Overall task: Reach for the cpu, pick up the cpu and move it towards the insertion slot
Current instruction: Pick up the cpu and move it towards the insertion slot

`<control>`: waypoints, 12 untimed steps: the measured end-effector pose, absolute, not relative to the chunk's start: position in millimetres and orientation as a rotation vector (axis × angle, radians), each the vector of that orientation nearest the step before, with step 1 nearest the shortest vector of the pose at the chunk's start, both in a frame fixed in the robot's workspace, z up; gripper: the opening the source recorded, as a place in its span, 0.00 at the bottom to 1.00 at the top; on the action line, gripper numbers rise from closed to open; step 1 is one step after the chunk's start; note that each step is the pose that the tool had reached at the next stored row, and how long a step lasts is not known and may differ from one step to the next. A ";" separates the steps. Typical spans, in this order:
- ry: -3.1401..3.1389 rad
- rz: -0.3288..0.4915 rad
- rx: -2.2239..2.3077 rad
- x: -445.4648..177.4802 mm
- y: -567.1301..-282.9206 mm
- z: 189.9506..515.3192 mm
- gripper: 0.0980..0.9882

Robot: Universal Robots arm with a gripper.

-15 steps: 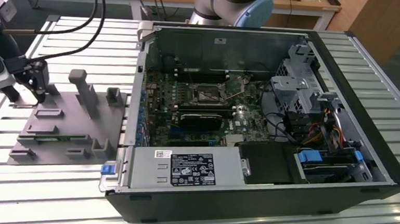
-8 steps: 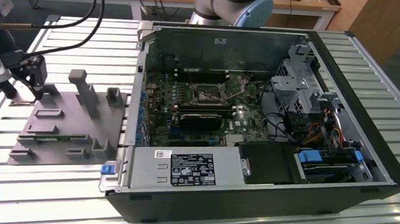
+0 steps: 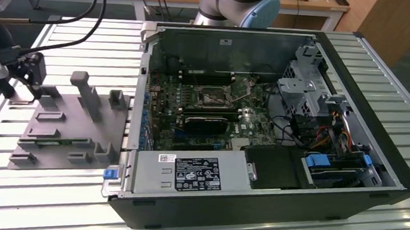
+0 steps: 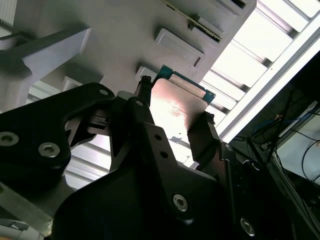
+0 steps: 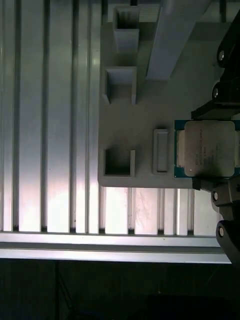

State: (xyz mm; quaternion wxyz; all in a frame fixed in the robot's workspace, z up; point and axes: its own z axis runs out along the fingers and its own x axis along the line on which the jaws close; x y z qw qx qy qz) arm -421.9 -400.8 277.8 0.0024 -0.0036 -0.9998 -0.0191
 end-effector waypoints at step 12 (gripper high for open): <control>-3.136 -0.060 -0.011 -421.9 -400.8 285.0 0.50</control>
